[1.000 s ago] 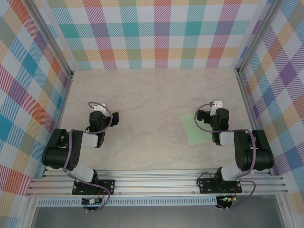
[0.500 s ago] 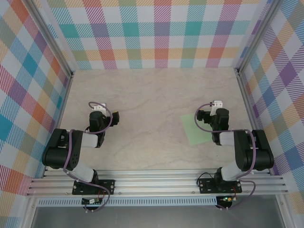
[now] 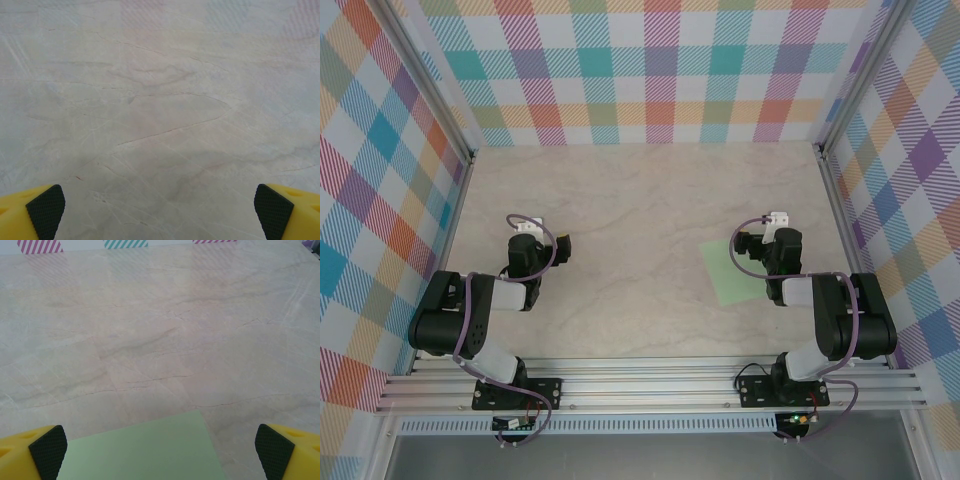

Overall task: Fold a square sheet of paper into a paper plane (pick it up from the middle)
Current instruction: Move the square sheet of paper to the center of the table.

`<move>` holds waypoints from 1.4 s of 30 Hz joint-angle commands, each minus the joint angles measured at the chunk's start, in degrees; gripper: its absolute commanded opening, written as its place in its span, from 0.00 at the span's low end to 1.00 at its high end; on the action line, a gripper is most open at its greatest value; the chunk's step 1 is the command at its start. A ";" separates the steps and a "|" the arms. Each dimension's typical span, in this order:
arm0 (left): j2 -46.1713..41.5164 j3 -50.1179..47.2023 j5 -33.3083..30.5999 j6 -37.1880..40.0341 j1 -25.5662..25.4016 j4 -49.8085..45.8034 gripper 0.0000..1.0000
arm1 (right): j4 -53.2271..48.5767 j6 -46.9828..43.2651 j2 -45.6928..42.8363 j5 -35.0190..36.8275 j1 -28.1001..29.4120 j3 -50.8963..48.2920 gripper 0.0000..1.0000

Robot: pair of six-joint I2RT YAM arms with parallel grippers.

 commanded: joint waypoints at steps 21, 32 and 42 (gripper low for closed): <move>-34.81 4.78 -1.55 -10.62 1.12 -34.02 1.00 | -59.29 14.59 -15.64 -6.18 -0.44 23.88 1.00; -51.13 6.57 1.26 -30.99 1.15 -57.18 1.00 | -71.51 20.60 -12.58 -34.29 -0.41 28.08 1.00; -41.78 5.65 17.38 -31.04 1.08 -57.03 1.00 | -75.01 20.34 -3.23 -29.74 0.30 27.61 0.99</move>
